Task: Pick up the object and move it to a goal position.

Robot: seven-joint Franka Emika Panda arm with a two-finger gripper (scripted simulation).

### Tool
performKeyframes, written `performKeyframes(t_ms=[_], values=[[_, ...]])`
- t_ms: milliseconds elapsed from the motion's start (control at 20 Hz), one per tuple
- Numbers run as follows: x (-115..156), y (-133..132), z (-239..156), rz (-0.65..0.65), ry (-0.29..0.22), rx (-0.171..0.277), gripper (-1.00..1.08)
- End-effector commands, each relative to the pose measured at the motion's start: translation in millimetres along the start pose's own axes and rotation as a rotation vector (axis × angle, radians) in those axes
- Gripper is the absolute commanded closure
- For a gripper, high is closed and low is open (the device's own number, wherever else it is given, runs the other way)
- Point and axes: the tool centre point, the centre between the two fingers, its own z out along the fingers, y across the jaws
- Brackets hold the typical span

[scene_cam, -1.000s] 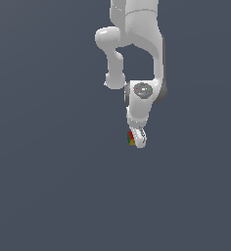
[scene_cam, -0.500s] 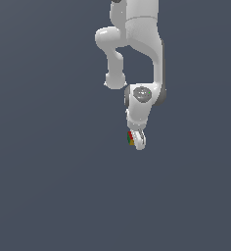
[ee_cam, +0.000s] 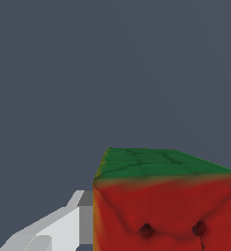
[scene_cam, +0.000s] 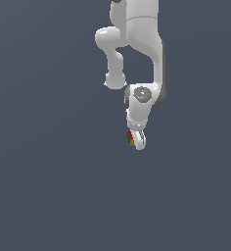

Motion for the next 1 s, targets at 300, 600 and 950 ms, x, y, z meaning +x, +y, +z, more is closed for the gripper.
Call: performKeyframes(t_ms=[300, 600, 950], values=[[-11, -19, -17, 0.000, 0.001, 0.001, 1.08], [-28, -47, -43, 0.000, 0.002, 0.001, 1.08], [-53, -88, -79, 0.000, 0.003, 0.001, 1.08]])
